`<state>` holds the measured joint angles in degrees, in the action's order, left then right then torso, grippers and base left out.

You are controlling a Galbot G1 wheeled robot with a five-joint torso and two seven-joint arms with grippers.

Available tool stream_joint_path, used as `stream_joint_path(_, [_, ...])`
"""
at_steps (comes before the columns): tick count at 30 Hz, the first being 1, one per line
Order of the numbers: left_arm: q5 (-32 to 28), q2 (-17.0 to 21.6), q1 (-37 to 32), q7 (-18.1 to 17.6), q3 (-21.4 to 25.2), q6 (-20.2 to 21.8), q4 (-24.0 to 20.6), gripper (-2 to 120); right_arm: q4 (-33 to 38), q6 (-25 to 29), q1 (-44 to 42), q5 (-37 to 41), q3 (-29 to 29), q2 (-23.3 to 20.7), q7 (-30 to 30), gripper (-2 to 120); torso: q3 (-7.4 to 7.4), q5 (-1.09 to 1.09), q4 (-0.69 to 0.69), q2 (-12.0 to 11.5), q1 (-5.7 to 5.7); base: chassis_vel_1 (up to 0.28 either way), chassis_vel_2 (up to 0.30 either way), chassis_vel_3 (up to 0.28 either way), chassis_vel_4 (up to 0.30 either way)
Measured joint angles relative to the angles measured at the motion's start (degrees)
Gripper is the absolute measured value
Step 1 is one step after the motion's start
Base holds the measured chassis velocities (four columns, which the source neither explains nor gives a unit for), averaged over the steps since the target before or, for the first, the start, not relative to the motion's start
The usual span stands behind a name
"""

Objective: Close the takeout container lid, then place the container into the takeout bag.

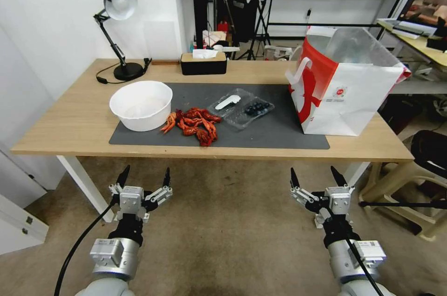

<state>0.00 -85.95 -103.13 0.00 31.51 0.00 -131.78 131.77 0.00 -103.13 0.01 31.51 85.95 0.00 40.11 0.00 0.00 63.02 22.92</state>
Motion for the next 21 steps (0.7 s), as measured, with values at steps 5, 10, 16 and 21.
stream_joint_path(5, [0.0,0.0,0.0,0.0,0.0,0.0,0.0,100,0.0,0.0,0.0,0.0,0.0,0.0,0.0,100,0.0,0.0,0.0,0.0,0.0,0.0,0.0,0.0,0.0])
stream_joint_path(10, [0.0,0.0,0.0,0.0,0.0,0.0,0.0,100,0.01,0.0,0.0,0.0,0.0,0.0,0.0,100,0.0,0.0,0.0,0.0,0.0,0.0,0.0,0.0,0.0])
stream_joint_path(16, [-0.02,0.01,-0.01,-0.19,-0.23,-0.02,-0.01,100,0.0,0.01,-0.01,-0.01,-0.01,0.01,0.0,100,0.0,0.0,0.0,0.0,0.0,0.0,0.0,0.0,0.0])
stream_joint_path(21, [-0.51,0.23,-0.29,-3.69,-4.67,-1.32,-0.82,100,-1.98,5.98,-2.03,-3.21,-4.17,1.12,-1.18,100,0.0,0.0,0.0,0.0,0.0,0.0,0.0,0.0,0.0])
